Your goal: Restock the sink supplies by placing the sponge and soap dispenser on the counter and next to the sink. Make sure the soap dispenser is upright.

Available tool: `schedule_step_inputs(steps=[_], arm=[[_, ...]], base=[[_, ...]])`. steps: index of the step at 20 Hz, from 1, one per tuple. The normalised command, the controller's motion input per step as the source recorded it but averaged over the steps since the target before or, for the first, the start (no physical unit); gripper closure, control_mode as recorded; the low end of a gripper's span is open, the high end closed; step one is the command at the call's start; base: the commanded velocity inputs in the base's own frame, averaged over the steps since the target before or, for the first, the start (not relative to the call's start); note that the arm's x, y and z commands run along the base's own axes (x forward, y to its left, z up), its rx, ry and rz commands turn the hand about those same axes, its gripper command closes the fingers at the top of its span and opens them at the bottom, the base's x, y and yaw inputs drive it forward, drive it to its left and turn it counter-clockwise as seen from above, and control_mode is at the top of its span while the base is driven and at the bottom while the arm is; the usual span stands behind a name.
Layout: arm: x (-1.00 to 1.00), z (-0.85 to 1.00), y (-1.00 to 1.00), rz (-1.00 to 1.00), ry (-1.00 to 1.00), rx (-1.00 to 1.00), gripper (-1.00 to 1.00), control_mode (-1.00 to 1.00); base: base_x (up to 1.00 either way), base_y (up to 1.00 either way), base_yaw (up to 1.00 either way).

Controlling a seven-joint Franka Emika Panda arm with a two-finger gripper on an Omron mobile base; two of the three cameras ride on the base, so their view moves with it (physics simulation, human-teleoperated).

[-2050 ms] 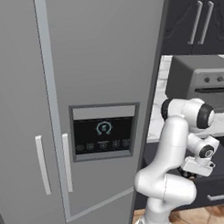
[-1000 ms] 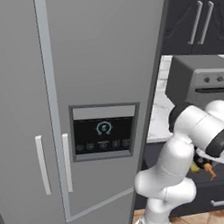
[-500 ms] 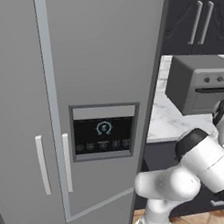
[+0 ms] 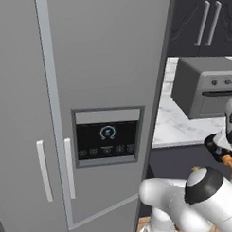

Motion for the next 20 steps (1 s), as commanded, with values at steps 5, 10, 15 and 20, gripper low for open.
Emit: schedule_step_inputs(steps=[5, 10, 15, 20], arm=[[0.04, 0.0, 0.14, 0.0, 0.03, -0.01, 1.0, -1.0], [0.0, 0.0, 0.0, 0.0, 0.0, 0.0, 1.0, -1.0], [0.0, 0.0, 0.22, 0.0, 0.0, -0.02, 1.0, -1.0], [0.0, 0.0, 0.3, -0.01, 0.0, -0.03, 1.0, -1.0]], base=[[0.0, 0.0, 0.0], [0.0, 0.0, 0.0], [0.0, 0.0, 0.0], [0.0, 0.0, 0.0]])
